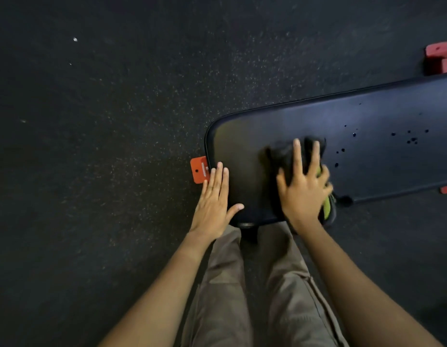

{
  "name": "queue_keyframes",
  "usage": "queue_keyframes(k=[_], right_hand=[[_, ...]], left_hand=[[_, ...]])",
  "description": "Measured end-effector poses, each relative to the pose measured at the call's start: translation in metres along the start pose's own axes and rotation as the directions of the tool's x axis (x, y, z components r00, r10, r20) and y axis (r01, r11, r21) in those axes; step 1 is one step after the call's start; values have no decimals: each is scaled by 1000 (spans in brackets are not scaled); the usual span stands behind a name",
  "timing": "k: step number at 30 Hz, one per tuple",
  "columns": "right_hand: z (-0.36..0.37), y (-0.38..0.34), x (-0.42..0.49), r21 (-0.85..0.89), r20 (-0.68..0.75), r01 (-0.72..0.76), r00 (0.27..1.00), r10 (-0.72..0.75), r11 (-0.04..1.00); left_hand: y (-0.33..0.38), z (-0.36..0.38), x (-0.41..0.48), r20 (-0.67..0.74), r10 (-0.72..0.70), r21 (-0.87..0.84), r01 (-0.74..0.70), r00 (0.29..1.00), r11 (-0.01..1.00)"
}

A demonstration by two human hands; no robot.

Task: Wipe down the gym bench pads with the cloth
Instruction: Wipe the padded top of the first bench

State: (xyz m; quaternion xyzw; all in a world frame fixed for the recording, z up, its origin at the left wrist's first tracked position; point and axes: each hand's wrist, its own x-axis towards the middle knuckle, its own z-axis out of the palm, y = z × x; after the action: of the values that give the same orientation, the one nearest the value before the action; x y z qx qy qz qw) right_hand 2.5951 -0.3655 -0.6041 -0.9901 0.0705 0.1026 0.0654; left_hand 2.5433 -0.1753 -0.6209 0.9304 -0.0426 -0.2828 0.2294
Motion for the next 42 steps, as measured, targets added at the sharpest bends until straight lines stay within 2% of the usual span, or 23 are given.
queue_keyframes(k=[2,4,7,8,9,11,13,14,16,18,20,22,24,26,27,29,31,32,34,36,38,40,42], right_hand=[[7,1,-40,-16,28,29,999,-29,999],[14,-11,-58,-29,49,188,981,-186,982],[14,-19,-12,-88,57,483,876,-480,871],[11,-16,7,-118,52,506,862,-503,855],[6,-10,22,-107,34,439,898,-438,892],[-1,5,24,-3,5,124,992,-124,992],[3,5,-6,49,-27,-88,996,90,995],[7,-1,-27,25,-18,-68,997,69,997],[14,-13,-54,11,20,128,992,-129,992],[17,-22,-39,-48,32,382,924,-381,923],[12,-22,0,-90,49,509,861,-507,856],[2,-5,31,-50,10,394,919,-394,918],[2,13,27,17,-57,110,992,-109,994],[8,15,-6,43,-60,-65,996,67,997],[10,12,-22,36,-68,-45,997,47,998],[15,10,-34,24,-51,164,985,-163,986],[13,13,-8,-46,-19,434,900,-435,900],[7,20,12,-77,-11,487,872,-489,870],[-4,43,45,-71,-42,394,917,-397,916],[-9,71,50,2,-77,153,985,-152,988],[-7,91,27,47,-93,-33,995,37,998],[-1,97,-5,29,-99,6,995,-3,1000],[5,97,-15,0,-82,227,971,-226,974]], left_hand=[[-1,1,0,8,-12,43,12,1000,999],[-1,0,-1,12,-13,45,12,1000,999],[0,-1,0,-8,-19,28,19,1000,999],[0,-2,0,-18,-18,38,19,1000,999],[0,-2,-1,-27,-17,45,18,999,999],[0,-3,-2,-20,-26,43,27,999,999],[0,-2,-2,-55,-8,49,11,998,999],[0,-2,-3,-58,-1,33,3,998,999],[0,-1,-4,-56,5,28,-4,998,1000],[-1,-1,-4,-70,10,31,-8,997,999],[-2,0,-4,-95,21,37,-18,995,999],[3,2,-5,-120,21,37,-17,993,999],[5,1,-4,-128,35,7,-34,991,999],[8,0,-4,-150,68,-9,-71,986,997],[13,0,-2,-159,91,-15,-94,983,995],[25,2,6,-174,117,-26,-124,978,992],[36,6,16,-181,85,-42,-94,980,995],[43,9,22,-200,65,-45,-76,978,996],[53,13,31,-240,49,-39,-60,970,997],[61,18,38,-242,57,-19,-63,968,998],[72,24,44,-237,84,4,-85,968,996],[83,31,49,-239,93,26,-90,966,996],[92,39,54,-260,60,35,-53,964,998]])
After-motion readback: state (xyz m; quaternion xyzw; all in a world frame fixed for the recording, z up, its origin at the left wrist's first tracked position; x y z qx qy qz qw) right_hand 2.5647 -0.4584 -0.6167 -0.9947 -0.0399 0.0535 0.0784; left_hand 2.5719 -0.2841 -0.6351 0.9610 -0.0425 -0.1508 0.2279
